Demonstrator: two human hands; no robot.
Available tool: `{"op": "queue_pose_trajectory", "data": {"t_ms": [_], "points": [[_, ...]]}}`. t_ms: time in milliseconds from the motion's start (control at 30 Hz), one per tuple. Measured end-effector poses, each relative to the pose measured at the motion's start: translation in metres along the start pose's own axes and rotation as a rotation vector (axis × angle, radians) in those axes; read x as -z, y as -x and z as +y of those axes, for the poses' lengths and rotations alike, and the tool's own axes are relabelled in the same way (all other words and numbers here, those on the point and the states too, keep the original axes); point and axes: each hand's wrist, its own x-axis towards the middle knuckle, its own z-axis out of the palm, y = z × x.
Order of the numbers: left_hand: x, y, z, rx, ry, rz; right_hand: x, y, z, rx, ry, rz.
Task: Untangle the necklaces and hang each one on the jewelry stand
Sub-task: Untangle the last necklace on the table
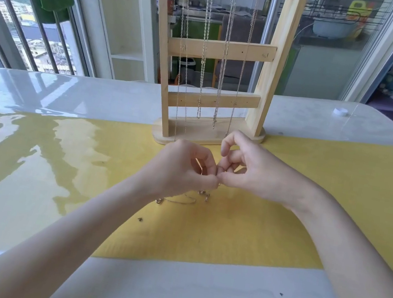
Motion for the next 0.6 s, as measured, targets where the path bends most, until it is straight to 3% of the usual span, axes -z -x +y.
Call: {"op": "queue_pose_trajectory", "data": {"t_ms": [100, 267, 600], "points": [[-0.005, 0.000, -0.004, 0.079, 0.061, -0.031, -0.002, -0.001, 0.002, -0.007, 0.058, -0.005], [0.000, -0.003, -0.011, 0.206, 0.519, -0.121, 0.000, -0.001, -0.002, 0.056, 0.070, 0.024], [-0.002, -0.007, -0.015, 0.372, 0.799, -0.217, -0.002, 0.000, -0.013, 0.138, 0.217, 0.060]]}}
